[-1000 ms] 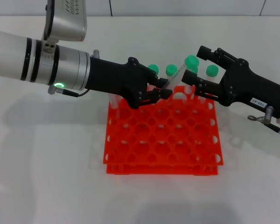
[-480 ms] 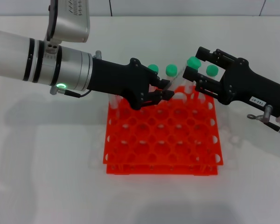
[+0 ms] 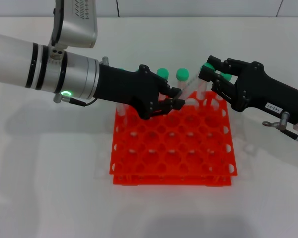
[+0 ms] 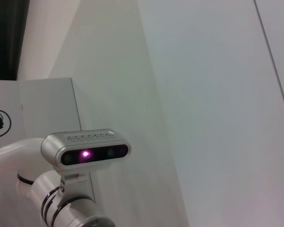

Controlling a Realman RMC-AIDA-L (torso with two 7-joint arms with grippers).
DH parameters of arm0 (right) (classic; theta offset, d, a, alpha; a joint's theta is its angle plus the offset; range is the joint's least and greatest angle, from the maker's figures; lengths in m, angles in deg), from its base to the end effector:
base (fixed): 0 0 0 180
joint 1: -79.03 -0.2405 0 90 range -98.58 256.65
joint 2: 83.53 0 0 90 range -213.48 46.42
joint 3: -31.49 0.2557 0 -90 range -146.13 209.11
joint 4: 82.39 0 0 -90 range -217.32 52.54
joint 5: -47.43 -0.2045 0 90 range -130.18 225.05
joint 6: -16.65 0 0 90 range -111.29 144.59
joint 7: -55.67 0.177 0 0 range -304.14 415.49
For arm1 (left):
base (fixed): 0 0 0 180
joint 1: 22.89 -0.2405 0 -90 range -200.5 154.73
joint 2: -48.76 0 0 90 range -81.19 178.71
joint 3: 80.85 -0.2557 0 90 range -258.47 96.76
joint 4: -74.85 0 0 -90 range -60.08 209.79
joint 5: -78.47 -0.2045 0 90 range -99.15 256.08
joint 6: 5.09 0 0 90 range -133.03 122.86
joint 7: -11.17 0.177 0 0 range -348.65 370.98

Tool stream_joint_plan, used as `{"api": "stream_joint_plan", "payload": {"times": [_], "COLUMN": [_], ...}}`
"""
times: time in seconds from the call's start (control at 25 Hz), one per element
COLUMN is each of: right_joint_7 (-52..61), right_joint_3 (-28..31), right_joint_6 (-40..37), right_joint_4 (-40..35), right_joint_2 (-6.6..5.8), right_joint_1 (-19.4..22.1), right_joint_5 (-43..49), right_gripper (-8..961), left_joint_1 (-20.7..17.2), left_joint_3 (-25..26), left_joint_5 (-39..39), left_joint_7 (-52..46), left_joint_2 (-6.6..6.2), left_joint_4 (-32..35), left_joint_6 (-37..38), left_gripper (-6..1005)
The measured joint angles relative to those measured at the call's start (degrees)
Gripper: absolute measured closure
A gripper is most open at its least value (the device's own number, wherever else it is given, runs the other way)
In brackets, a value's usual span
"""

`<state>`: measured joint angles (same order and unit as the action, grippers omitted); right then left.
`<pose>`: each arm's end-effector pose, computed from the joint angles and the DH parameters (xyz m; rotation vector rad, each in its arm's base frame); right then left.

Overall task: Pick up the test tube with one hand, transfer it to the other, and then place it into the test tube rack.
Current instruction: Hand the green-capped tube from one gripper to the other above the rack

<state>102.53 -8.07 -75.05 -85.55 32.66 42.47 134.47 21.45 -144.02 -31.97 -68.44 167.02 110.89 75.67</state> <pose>0.2042 0.3369 -0.0470 -2.4084 0.4157 1.2559 -0.1599 0.3690 -0.0805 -3.0352 -0.1548 -0.4330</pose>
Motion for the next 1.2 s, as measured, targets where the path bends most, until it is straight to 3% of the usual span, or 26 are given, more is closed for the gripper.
{"api": "stream_joint_plan", "payload": {"times": [0.04, 0.28, 0.84, 1.04, 1.2], "right_joint_7": [0.00, 0.03, 0.25, 0.26, 0.49], "right_joint_3": [0.00, 0.02, 0.01, 0.00, 0.01], "right_joint_6": [0.00, 0.04, -0.12, -0.16, -0.23], "right_joint_4": [0.00, -0.02, -0.01, 0.00, -0.02], "right_joint_2": [0.00, 0.00, 0.02, 0.00, -0.07], "right_joint_1": [0.00, 0.03, 0.40, 0.49, 0.53], "right_joint_5": [0.02, 0.18, 0.40, 0.40, 0.40], "right_gripper": [596, 682, 683, 683, 684], "left_joint_1": [0.00, 0.06, -0.30, 0.01, 0.06], "left_joint_3": [-0.19, -0.47, -0.50, -0.55, -0.60], "left_joint_5": [0.00, -0.21, -0.15, -0.63, -0.73], "left_joint_7": [0.00, -0.16, -5.89, -7.07, -8.21], "left_joint_2": [0.02, 0.39, 0.73, 0.77, 0.79], "left_joint_4": [0.00, 0.24, 3.27, 3.36, 4.35], "left_joint_6": [0.00, -0.09, -1.55, -1.83, -1.08], "left_gripper": [798, 794, 786, 562, 477]}}
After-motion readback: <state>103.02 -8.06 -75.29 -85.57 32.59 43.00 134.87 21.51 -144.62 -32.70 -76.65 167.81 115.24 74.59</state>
